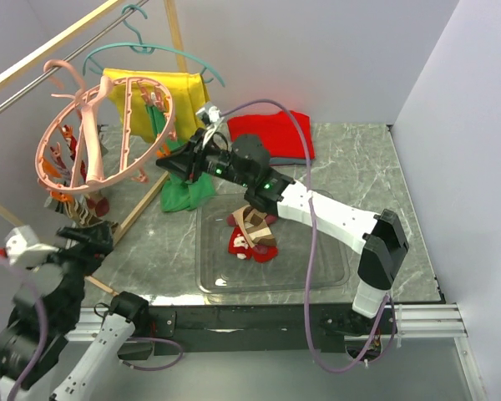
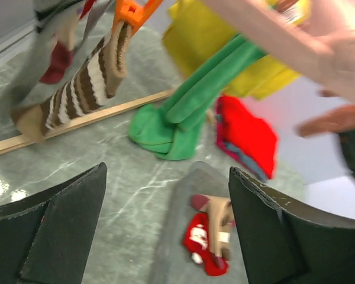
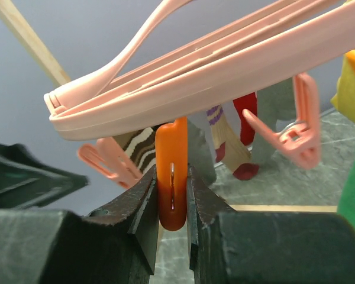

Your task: Remove the socks clipped to the hanger

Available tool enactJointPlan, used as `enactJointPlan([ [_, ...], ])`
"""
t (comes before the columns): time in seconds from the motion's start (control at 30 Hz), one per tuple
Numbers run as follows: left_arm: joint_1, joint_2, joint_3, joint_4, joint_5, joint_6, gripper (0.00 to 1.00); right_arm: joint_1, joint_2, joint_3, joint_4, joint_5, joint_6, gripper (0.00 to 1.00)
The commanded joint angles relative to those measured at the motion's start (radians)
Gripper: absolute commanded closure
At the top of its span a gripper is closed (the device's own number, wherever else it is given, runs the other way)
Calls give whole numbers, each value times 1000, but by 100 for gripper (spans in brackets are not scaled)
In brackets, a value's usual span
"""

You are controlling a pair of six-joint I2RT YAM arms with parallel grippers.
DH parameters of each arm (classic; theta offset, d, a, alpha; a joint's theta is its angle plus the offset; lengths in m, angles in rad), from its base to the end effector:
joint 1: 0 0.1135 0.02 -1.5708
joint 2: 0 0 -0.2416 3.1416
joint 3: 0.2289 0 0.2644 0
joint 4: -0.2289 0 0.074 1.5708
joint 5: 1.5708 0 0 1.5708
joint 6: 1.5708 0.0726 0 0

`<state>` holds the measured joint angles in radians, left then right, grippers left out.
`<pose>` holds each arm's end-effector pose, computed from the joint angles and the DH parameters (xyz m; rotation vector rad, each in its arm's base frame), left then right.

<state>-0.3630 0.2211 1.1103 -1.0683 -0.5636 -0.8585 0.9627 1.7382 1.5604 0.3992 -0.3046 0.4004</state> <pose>0.0447 0.0245 0.3801 -0.8108 1.5387 -0.4088 0.2473 0.3933 0.3967 -0.6779 1.3321 1.3310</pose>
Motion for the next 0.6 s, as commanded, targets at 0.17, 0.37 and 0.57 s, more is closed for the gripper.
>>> enactJointPlan([
  [0.17, 6, 103, -102, 160, -163, 56, 12, -114, -31, 110, -13, -192, 60, 100],
  [0.37, 6, 165, -109, 215, -205, 105, 14, -171, 7, 147, 10, -298, 126, 100],
  [0.57, 6, 211, -155, 349, -199, 153, 15, -194, 12, 144, 35, -355, 150, 100],
])
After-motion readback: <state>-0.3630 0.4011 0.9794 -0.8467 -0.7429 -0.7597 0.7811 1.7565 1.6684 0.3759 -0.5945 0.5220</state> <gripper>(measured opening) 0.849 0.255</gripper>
